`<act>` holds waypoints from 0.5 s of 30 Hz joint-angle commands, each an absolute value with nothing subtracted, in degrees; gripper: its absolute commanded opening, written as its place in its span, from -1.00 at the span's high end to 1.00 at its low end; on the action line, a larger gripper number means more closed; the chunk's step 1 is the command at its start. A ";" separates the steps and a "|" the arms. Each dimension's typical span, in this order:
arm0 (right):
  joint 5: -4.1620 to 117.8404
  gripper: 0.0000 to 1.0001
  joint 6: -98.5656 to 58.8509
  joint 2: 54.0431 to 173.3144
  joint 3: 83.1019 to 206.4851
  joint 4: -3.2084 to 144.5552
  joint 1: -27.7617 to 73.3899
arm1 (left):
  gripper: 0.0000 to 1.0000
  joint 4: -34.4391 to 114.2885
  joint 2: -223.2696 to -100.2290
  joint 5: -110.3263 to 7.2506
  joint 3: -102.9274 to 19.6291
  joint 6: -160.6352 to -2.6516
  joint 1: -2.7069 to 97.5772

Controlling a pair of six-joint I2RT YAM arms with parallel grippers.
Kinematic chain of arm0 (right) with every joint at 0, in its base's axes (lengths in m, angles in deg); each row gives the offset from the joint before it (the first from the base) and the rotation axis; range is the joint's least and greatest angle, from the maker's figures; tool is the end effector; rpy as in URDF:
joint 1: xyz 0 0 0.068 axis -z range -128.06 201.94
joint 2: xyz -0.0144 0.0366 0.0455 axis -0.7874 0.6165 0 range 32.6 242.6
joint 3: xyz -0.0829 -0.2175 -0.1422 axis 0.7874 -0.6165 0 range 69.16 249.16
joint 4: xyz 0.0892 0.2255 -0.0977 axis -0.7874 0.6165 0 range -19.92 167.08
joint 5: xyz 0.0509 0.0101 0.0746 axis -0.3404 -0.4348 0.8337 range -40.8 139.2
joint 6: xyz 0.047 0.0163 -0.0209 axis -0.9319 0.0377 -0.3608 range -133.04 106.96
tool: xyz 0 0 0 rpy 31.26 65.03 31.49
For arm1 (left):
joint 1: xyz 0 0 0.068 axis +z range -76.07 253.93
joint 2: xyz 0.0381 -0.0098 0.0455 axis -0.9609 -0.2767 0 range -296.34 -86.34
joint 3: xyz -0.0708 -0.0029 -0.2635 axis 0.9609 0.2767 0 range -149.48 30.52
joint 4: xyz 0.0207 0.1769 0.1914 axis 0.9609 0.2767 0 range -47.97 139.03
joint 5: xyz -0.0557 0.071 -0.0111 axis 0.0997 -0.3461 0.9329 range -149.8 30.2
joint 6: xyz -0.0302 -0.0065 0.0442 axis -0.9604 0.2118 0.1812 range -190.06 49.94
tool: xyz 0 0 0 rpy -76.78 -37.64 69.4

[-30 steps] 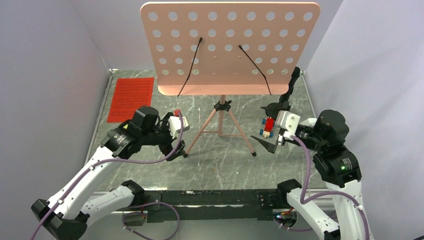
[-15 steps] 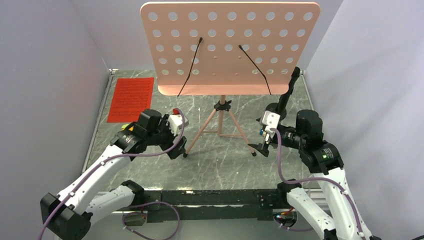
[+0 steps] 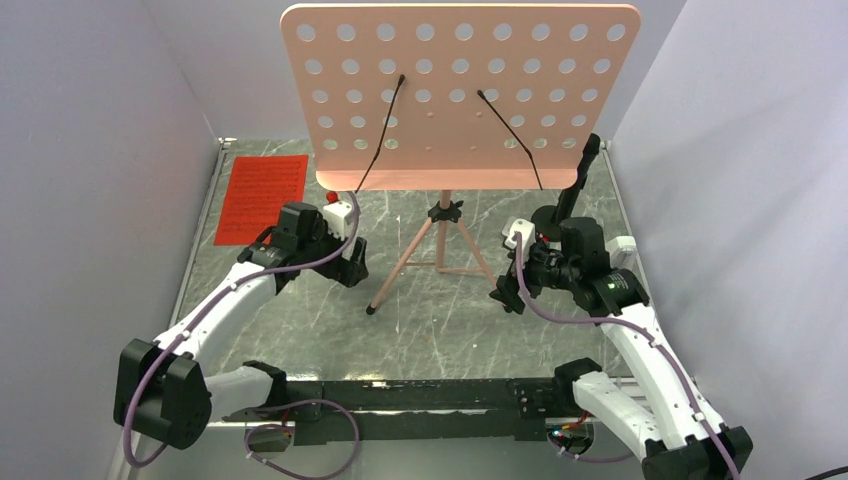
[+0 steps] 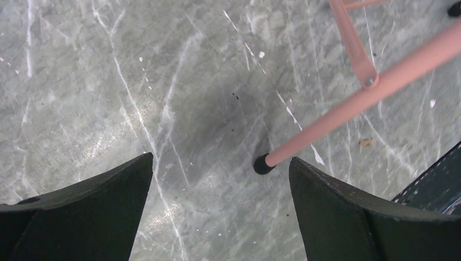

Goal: Pack up the instrument practice props

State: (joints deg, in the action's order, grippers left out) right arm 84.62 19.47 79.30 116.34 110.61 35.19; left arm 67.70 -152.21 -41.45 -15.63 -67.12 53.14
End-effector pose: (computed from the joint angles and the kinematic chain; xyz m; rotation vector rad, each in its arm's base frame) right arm 0.1494 0.0666 0.3014 -1.1859 1.8197 0.5424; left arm 0.2190 -0.0952 0.2516 0.6409 2.2859 -0.5287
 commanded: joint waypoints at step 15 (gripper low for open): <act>59.57 -1.00 0.06 78.01 114.23 106.92 34.93 | -0.99 60.46 -156.47 -48.06 -20.28 -81.86 58.04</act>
